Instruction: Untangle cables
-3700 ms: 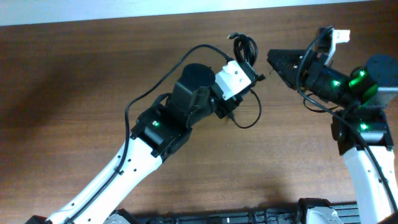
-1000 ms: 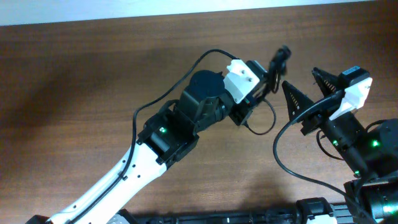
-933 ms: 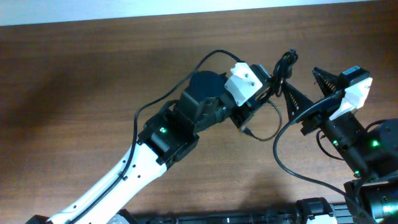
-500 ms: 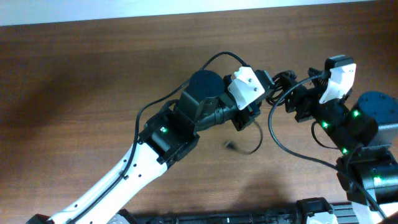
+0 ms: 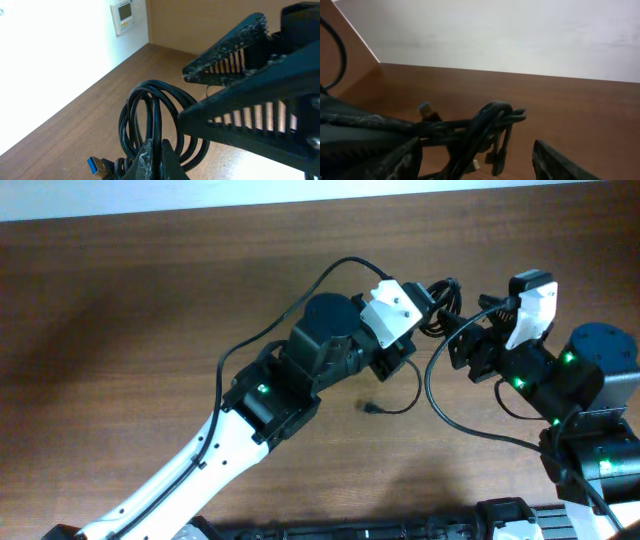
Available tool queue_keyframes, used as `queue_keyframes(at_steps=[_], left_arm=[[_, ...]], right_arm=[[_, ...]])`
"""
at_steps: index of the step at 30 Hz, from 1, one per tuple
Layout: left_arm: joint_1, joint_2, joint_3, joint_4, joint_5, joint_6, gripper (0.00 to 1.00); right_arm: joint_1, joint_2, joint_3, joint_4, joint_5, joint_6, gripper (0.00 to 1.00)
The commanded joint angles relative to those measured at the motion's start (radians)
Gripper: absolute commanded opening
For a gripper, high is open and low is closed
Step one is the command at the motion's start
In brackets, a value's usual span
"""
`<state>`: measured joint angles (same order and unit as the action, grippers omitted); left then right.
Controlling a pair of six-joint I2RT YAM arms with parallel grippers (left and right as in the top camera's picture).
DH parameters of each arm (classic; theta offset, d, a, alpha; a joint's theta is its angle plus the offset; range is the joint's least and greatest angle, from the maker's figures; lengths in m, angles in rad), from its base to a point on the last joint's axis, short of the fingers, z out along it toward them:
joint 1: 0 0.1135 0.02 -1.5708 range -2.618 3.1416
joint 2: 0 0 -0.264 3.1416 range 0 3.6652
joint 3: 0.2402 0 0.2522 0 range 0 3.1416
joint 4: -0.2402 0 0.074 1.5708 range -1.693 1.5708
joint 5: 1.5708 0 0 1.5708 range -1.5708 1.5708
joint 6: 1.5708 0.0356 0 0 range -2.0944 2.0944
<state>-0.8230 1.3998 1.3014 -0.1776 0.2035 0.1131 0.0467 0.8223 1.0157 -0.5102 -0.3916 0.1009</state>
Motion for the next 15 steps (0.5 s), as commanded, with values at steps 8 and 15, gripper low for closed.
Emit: queue_keyframes(at_steps=[8,15], left_arm=[[0.001,-0.025,0.016,0.065,0.172,0.016,0.00],[0.001,-0.025,0.016,0.064,0.178,0.016,0.00]], right_arm=[[-0.001,0.014,0.004,-0.030,0.197,-0.007,0.69],[-0.001,0.051,0.004,-0.048,0.325,-0.007,0.52]])
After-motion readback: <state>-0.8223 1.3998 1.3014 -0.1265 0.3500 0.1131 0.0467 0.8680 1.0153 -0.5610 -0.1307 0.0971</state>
